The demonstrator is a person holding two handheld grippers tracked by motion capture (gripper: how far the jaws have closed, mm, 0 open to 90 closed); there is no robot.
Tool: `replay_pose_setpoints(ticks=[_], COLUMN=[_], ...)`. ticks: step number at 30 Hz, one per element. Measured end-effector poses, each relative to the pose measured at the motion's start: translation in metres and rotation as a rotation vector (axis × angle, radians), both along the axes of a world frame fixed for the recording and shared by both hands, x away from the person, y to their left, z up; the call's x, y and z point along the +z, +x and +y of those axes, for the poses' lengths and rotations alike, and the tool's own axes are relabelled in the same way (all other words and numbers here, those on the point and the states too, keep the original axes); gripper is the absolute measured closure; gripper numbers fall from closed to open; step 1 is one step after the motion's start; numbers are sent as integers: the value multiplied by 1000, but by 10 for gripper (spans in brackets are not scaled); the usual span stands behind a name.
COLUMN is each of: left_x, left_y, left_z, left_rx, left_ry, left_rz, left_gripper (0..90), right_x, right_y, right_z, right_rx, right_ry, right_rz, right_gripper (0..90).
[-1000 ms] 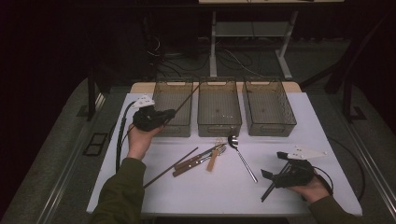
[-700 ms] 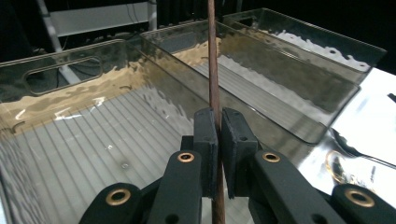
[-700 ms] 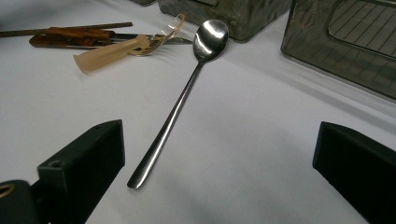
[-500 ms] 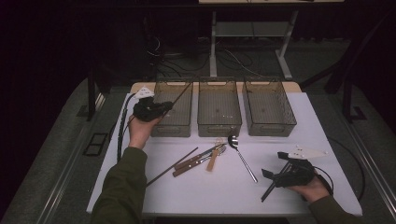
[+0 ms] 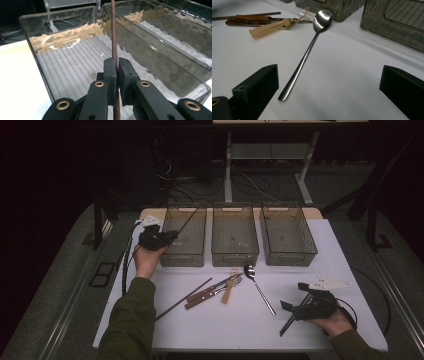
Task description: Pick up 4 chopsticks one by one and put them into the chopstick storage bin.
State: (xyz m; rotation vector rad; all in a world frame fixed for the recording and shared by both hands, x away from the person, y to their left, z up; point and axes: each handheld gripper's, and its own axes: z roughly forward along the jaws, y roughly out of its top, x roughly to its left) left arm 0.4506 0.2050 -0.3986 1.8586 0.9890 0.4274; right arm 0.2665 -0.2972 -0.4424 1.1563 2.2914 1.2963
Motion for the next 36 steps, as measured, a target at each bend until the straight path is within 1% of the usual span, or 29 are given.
replay_pose_setpoints(ticks=[4,7,12,16,21,25,30,32,36], left_x=[-2,-1,2,8,16,22,26,27,27], left_y=[0,0,-2,-6,-16,-25,-37,-42,-53], left_z=[0,-1,-1,-2,-2,-2,-3,-3,-6], left_rx=[6,13,10,3,-16,-32,-64,-72,-99], left_ry=[7,7,0,0,-8,-17,7,7,19], left_rz=[6,0,-10,-22,-32,-29,-28,-33,-23], left_gripper=[834,785,742,683,576,499,430,413,361], right_x=[0,0,0,1,1,1,2,2,2], right_y=[0,0,0,0,-1,-1,-1,-1,-1], right_z=[0,0,0,0,-1,-1,-1,-1,-1], right_rx=[1,1,0,-1,-5,-1,2,2,6], right_ry=[1,1,1,3,8,5,6,6,9], right_rz=[-1,-1,-3,-3,-7,-11,-11,-12,-12], right_gripper=[24,24,24,24,24,24,24,24,24])
